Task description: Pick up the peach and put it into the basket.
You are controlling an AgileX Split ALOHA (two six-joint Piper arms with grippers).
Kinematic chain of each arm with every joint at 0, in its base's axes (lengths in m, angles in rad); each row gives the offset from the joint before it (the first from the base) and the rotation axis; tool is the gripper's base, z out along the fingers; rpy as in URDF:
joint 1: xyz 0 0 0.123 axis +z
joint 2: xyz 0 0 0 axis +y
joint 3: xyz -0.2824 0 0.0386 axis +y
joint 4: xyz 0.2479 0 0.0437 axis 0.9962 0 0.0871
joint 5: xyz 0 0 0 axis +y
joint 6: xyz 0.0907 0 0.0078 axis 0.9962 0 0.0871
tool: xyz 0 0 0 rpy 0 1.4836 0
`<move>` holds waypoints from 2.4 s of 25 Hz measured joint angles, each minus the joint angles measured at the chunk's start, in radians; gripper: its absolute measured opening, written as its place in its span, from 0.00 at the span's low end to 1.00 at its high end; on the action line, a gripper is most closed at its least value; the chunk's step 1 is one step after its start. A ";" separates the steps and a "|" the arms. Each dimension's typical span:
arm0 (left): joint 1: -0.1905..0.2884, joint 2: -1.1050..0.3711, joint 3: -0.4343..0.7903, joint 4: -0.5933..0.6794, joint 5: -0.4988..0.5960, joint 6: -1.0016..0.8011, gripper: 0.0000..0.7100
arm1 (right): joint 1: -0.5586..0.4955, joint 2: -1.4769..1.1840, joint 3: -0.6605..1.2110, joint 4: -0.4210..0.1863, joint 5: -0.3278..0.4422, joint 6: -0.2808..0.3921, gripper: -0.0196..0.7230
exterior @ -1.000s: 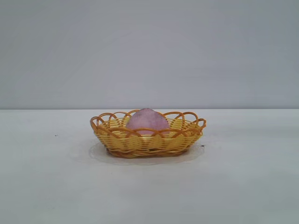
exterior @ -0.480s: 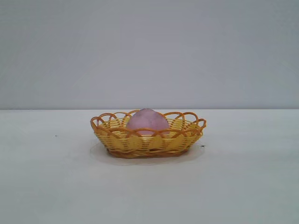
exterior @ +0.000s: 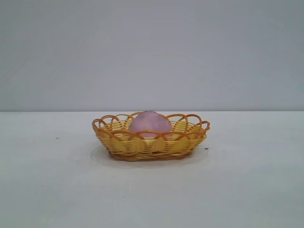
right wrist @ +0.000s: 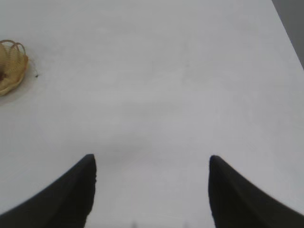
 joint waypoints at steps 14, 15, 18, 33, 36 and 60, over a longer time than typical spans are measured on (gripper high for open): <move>0.000 -0.002 0.000 -0.002 -0.002 0.000 0.73 | 0.000 -0.038 0.000 -0.002 0.001 0.000 0.61; 0.000 -0.002 0.000 -0.002 -0.002 0.000 0.73 | 0.000 -0.038 0.000 -0.002 0.001 0.000 0.61; 0.000 -0.002 0.000 -0.002 -0.002 0.000 0.73 | 0.000 -0.038 0.000 -0.002 0.001 0.000 0.61; 0.000 -0.002 0.000 -0.002 -0.002 0.000 0.73 | 0.000 -0.038 0.000 -0.030 0.001 0.002 0.35; 0.000 -0.002 0.000 -0.002 -0.002 0.000 0.73 | 0.000 -0.038 0.000 -0.030 0.001 0.003 0.35; 0.008 -0.002 0.000 -0.002 -0.002 0.000 0.73 | 0.000 -0.038 0.000 -0.030 0.001 0.004 0.35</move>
